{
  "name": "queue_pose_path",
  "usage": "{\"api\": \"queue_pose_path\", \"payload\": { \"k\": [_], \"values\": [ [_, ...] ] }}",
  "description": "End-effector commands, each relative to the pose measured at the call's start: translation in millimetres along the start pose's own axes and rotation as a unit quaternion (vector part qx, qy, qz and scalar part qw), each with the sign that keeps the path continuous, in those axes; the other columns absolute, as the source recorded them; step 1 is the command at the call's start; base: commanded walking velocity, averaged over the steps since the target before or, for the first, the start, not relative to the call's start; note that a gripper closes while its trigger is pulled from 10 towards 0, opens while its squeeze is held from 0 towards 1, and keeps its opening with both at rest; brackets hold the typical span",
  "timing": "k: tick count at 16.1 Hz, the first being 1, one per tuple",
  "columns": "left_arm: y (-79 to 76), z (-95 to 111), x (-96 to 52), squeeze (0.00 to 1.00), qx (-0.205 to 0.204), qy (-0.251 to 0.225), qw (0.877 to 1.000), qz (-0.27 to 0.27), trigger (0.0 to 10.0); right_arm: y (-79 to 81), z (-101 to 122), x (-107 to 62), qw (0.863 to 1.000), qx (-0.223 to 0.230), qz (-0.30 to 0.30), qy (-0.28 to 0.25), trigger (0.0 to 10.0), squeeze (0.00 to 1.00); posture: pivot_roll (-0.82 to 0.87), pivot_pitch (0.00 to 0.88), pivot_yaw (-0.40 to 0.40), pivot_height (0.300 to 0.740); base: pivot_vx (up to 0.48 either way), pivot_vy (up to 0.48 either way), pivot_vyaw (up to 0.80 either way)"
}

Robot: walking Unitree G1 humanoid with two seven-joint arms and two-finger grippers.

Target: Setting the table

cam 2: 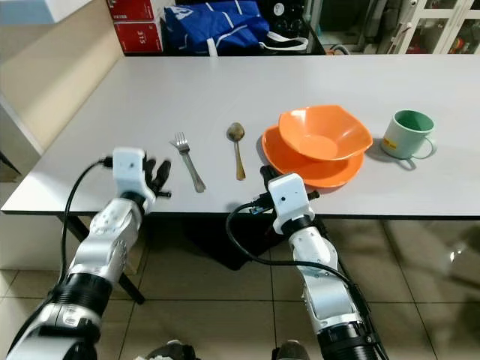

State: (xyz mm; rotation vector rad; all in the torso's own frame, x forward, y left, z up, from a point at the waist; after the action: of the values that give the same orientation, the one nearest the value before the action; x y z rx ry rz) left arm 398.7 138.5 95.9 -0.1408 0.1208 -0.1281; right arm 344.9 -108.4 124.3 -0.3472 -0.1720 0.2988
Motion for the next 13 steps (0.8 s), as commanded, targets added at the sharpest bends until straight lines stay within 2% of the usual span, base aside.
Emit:
{"api": "queue_pose_path", "payload": {
  "k": [1,5,7,8,9,13],
  "values": [
    [4.8,1.2,-3.1,0.0,-0.013,0.001,1.0,0.012,10.0,1.7,0.7,-0.8,1.0,-0.004,0.001,-0.005,10.0,0.0,-0.22,0.0,0.104,0.702,0.0,0.0,0.0],
    [-0.6,18.9,0.9,0.0,0.003,-0.024,1.0,0.009,10.0,5.3,3.6,-0.4,1.0,-0.008,0.011,-0.013,10.0,0.0,-0.22,0.0,0.095,0.702,0.0,0.0,0.0],
    [-10.7,26.1,1.4,0.0,0.049,-0.036,0.998,-0.008,10.0,4.6,4.3,-2.4,1.0,-0.008,0.01,-0.014,10.0,0.0,-0.23,0.0,0.094,0.702,0.0,0.0,0.0],
    [-14.3,27.6,-0.3,0.72,0.057,-0.042,0.997,-0.013,10.0,3.4,3.8,-3.0,1.0,-0.005,0.006,-0.013,10.0,0.0,-0.23,0.0,0.096,0.702,0.0,0.0,0.0],
    [-16.7,27.7,-2.6,1.0,0.05,-0.045,0.998,-0.016,10.0,2.2,3.6,-3.8,1.0,-0.006,0.003,-0.012,10.0,0.0,-0.24,0.0,0.096,0.702,0.0,0.0,0.0],
    [-16.5,27.4,-1.7,1.0,0.043,-0.042,0.998,-0.012,10.0,2.8,4.0,-4.9,1.0,-0.008,0.004,-0.012,10.0,0.0,-0.24,0.0,0.097,0.702,0.0,0.0,0.0]
  ]
}}
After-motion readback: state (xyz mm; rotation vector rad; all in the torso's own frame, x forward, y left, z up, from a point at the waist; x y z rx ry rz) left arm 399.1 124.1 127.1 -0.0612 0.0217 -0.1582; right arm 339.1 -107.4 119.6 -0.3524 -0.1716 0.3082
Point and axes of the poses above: a point about 5 cm out from each wrist's last joint towards the gripper, its own x axis pointing out of the wrist towards the gripper, its own z axis along the axis of the wrist's last joint, y = z × x, the point moved 6 cm from there along x, pointing out of the wrist towards the gripper, and after that the axes turned 5 degrees about -x, right-handed, at the moved point
